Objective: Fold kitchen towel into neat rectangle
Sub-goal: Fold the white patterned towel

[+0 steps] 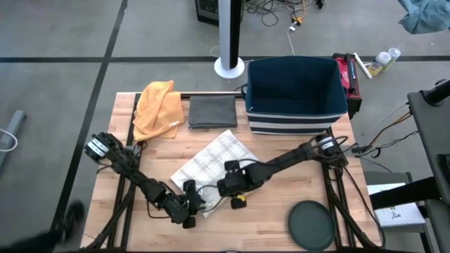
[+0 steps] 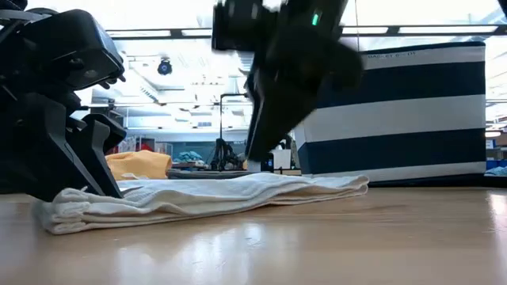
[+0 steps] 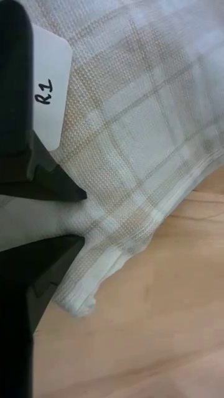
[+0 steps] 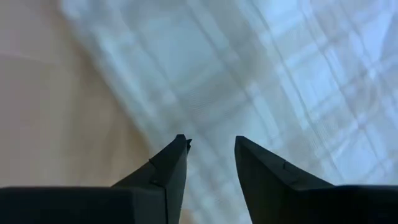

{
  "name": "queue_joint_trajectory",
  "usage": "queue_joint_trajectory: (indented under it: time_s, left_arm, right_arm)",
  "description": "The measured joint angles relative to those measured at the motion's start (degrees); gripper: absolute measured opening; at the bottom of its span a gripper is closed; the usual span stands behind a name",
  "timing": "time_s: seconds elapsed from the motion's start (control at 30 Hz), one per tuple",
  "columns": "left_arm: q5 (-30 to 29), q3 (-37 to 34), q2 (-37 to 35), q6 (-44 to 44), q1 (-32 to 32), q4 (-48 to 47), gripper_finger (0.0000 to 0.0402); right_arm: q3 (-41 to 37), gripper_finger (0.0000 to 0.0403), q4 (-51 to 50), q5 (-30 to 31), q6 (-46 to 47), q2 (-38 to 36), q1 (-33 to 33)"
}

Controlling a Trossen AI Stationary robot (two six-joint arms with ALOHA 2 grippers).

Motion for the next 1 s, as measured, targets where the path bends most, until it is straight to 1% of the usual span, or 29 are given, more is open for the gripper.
queue_joint_trajectory:
  time_s: [0.07,0.2,0.27,0.33,0.43,0.47,0.5,0.63,0.67,0.8,0.9,1.0]
  left_arm:
    - [0.0,0.0,0.0,0.5,0.0,0.1,0.0096]
    - [0.0,0.0,0.0,0.9,-0.1,0.1,0.0096]
    - [0.1,-0.1,0.1,0.7,-0.2,0.2,0.0096]
    - [0.1,-0.1,0.1,0.6,-0.3,0.2,0.0096]
    - [-0.8,-0.1,0.1,0.0,-0.4,-0.2,0.0096]
    - [-0.8,-0.1,0.1,-0.3,-0.4,-0.4,0.0096]
    - [-0.8,-0.1,0.1,-0.6,-0.4,-0.5,0.0096]
    - [-0.2,-0.1,0.1,-1.3,-0.5,-0.7,0.0096]
    - [0.3,-0.1,0.1,-1.3,-0.7,-0.7,0.0096]
    - [0.6,0.0,-0.2,-1.2,-1.3,-1.8,0.0096]
    - [1.8,0.0,-1.6,-1.2,-2.0,-6.1,0.0095]
    - [2.3,0.0,-4.4,-1.5,-3.1,-13.4,0.0089]
  right_arm:
    - [-1.6,0.0129,5.9,-1.1,-0.2,1.0,-1.6]
    - [-2.6,0.0120,16.5,-6.4,-1.0,4.1,-4.7]
    - [-2.5,0.0115,18.6,-7.0,-2.5,5.6,-6.1]
    - [-2.4,0.0110,19.0,-5.8,-3.5,6.3,-7.4]
    - [-2.2,0.0105,18.2,-2.2,-3.9,6.4,-9.4]
    - [-2.3,0.0104,17.6,-1.9,-4.1,6.1,-10.1]
    - [-2.3,0.0104,17.3,-2.5,-4.1,5.8,-10.8]
    - [-2.0,0.0106,15.2,-8.7,-5.7,3.6,-11.5]
    - [-2.0,0.0108,13.7,-9.0,-6.0,2.6,-11.4]
    - [-2.2,0.0113,3.8,-5.1,-7.3,-1.7,-10.2]
    - [-3.7,0.0111,-2.0,-4.9,-7.1,-5.1,-8.9]
    - [-7.2,0.0105,-2.3,-4.9,-6.4,-8.9,-6.2]
